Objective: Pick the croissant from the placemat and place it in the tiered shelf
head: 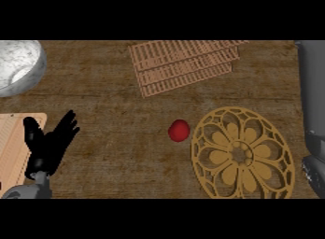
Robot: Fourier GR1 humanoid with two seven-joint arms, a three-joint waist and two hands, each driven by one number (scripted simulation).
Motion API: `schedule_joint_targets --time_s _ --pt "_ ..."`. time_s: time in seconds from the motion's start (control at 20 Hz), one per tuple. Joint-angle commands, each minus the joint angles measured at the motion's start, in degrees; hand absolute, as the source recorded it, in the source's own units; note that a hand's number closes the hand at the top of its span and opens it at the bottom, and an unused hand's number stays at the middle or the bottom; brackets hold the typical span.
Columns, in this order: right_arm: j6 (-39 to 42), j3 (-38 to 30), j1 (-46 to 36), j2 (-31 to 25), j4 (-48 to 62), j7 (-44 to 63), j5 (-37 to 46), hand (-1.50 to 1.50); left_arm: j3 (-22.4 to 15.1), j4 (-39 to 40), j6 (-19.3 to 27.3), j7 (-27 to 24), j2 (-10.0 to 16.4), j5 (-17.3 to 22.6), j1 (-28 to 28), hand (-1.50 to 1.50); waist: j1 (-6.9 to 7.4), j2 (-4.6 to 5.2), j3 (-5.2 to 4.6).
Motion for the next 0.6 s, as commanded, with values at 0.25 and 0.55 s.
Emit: schedule_joint_targets --time_s 0.25,0.55 --pt "-4.4 1.8 -4.9 -1.8 19.2 -14.4 3.9 1.50 -1.3 -0.4 1.8 -0.6 -2.3 -2.1 0.5 0.00 0.39 0.20 -0.04" --pt "-8.6 0.8 -5.6 -3.3 28.6 -21.4 5.7 1.50 -0.9 0.9 -0.6 -2.5 -2.3 -1.3 1.7 0.00 0.42 0.21 -0.04"
